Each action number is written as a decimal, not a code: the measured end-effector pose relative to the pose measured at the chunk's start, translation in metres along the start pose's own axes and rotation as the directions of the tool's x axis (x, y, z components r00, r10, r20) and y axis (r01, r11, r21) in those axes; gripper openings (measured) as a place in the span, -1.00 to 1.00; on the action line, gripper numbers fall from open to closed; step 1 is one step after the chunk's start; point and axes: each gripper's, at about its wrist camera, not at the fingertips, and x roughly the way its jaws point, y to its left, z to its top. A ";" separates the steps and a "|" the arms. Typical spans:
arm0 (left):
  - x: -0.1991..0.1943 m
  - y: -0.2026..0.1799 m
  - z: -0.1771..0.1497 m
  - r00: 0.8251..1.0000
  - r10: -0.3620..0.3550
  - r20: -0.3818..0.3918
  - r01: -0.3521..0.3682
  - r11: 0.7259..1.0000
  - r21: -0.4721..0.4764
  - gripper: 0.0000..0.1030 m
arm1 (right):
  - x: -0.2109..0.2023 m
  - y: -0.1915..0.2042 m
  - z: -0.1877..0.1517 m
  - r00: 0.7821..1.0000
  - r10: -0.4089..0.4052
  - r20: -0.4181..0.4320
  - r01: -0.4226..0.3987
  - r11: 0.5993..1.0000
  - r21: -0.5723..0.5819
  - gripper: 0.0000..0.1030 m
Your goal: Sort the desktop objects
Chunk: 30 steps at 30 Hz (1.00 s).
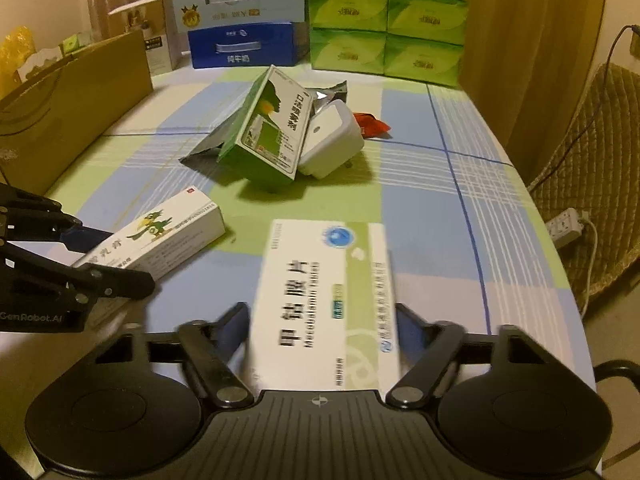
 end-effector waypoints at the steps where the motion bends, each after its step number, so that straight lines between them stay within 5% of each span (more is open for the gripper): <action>1: 0.001 0.000 0.001 1.000 0.002 0.000 -0.002 1.000 0.001 -0.35 | 0.001 -0.001 0.000 1.000 0.001 -0.002 -0.001 1.000 0.005 0.33; 14: -0.017 -0.003 -0.001 1.000 0.015 -0.013 -0.015 1.000 -0.025 -0.37 | -0.024 0.001 0.004 1.000 0.003 0.019 -0.004 1.000 0.021 0.31; 30: -0.104 0.013 0.015 0.994 0.087 0.069 -0.082 0.994 -0.074 -0.37 | -0.080 0.035 0.047 0.994 0.057 0.088 -0.055 0.998 -0.022 0.32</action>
